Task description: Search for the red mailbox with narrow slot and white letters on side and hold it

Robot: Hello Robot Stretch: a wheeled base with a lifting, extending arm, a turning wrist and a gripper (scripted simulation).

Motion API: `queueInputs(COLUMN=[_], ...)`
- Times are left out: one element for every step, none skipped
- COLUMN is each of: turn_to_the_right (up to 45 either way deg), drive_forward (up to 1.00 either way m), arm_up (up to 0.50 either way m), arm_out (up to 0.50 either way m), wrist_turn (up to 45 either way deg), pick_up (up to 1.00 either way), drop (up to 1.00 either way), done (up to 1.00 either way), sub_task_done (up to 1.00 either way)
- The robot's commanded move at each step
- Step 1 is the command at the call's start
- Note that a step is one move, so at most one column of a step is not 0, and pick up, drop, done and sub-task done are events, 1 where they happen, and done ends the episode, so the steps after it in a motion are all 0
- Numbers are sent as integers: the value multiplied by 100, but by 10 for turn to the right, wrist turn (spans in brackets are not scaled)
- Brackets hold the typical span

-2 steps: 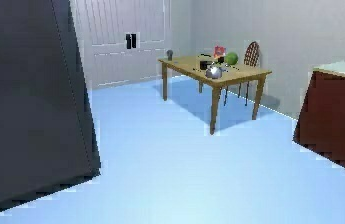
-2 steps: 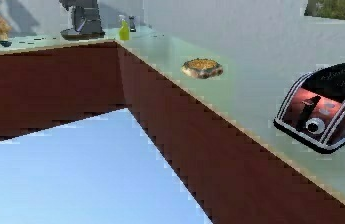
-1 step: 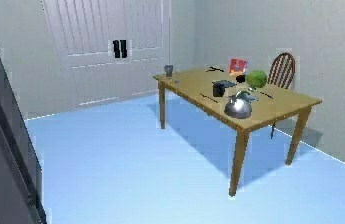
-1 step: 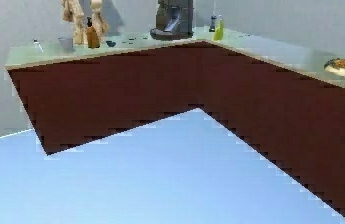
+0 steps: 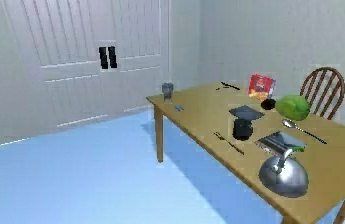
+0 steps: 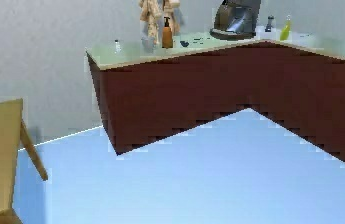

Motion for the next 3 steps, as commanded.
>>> queueInputs(turn_to_the_right=[-300,0,0], drive_forward=[0,100,50], arm_up=[0,0,0], arm_out=[0,0,0], wrist_turn=[0,0,0], pick_up=[0,0,0], drop=[0,0,0], done=[0,0,0], sub_task_done=[0,0,0])
